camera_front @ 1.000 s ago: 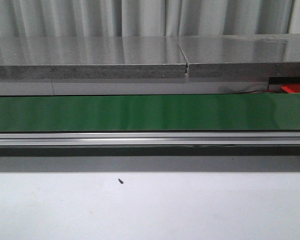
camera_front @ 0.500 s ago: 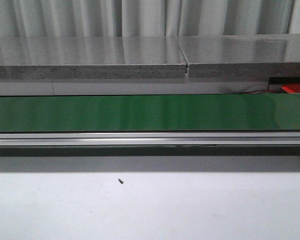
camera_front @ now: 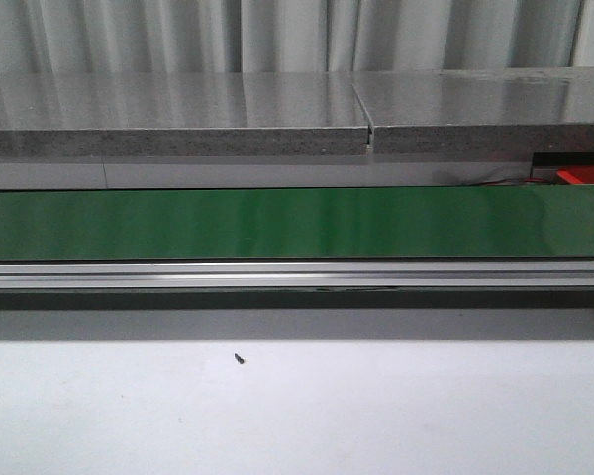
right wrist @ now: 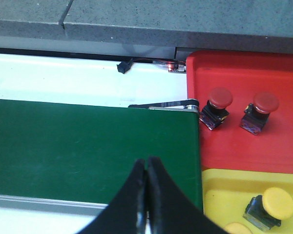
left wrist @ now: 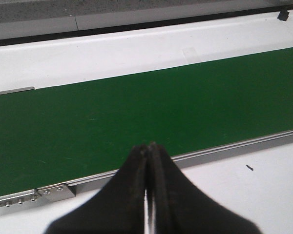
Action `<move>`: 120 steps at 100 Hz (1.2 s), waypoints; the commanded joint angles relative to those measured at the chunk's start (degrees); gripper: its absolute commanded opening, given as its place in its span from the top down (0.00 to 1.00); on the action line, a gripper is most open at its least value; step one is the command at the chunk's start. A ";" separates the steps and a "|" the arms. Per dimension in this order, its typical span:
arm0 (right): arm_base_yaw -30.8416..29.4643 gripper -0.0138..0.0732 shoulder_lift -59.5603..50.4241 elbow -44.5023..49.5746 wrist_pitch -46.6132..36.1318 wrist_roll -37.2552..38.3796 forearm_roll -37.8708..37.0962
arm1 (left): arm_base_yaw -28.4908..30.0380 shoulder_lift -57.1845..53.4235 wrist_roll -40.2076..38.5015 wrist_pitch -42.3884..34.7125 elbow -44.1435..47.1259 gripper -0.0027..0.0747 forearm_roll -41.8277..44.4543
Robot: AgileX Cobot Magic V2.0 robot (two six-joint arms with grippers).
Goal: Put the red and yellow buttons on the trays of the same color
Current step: 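Raise the right gripper back above the belt end, then lower the left gripper onto a red button beside the belt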
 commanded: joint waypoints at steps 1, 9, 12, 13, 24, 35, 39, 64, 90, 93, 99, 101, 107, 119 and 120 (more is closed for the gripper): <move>0.16 0.91 -3.21 0.07 -3.78 -0.57 0.54 | -0.54 -0.58 -0.50 -3.58 -1.84 0.99 -1.39; 0.16 0.91 -5.80 1.51 -3.78 -0.57 0.60 | -0.54 -0.58 -0.50 -3.58 -1.84 0.99 -1.39; 0.16 0.91 -6.91 2.09 -3.72 -0.57 0.60 | -0.54 -0.58 -0.50 -3.58 -1.84 0.99 -1.39; 0.16 0.91 -7.11 2.22 -3.72 -0.57 0.60 | -0.54 -0.58 -0.50 -3.58 -1.84 0.99 -1.39; 0.16 0.91 -10.10 3.53 -3.66 -0.57 0.65 | -0.54 -0.58 -0.50 -3.58 -1.84 0.99 -1.39; 0.16 0.91 -12.47 4.61 -3.32 -0.57 1.42 | -0.54 -0.58 -0.50 -3.73 -1.84 0.99 -1.49; 0.16 0.91 -13.09 5.08 -3.19 -0.57 1.63 | -0.54 -0.58 -0.50 -3.94 -1.84 0.99 -1.50; 0.16 0.91 -14.55 5.90 -3.37 -0.57 2.43 | -0.54 -0.58 -0.50 -5.51 -1.84 0.99 -1.50; 0.16 0.91 -14.55 5.90 -3.24 -0.57 2.43 | -0.23 -0.58 -1.27 -6.86 -3.37 0.99 -1.39; 0.16 0.91 -14.55 5.90 -3.16 -0.57 2.43 | 0.26 -0.43 -1.62 -7.13 -3.62 0.99 -1.50; 0.16 0.91 -14.55 5.90 -3.22 -0.57 2.43 | 1.34 -0.25 -3.03 -7.53 -4.34 0.99 -1.50; 0.16 0.91 -14.55 5.90 -3.22 -0.57 2.43 | 1.88 -0.11 -3.38 -7.53 -4.65 0.99 -1.50; 0.16 0.91 -14.55 5.90 -3.22 -0.57 2.43 | 3.88 0.60 -4.21 -7.16 -5.60 0.99 -1.50; 0.16 0.91 -14.55 5.90 -3.22 -0.57 2.43 | 8.93 3.04 -4.21 -5.38 -7.83 0.99 -1.50; 0.16 0.91 -14.55 5.90 -3.22 -0.57 2.43 | 9.26 3.19 -4.21 -5.23 -8.08 0.99 -1.50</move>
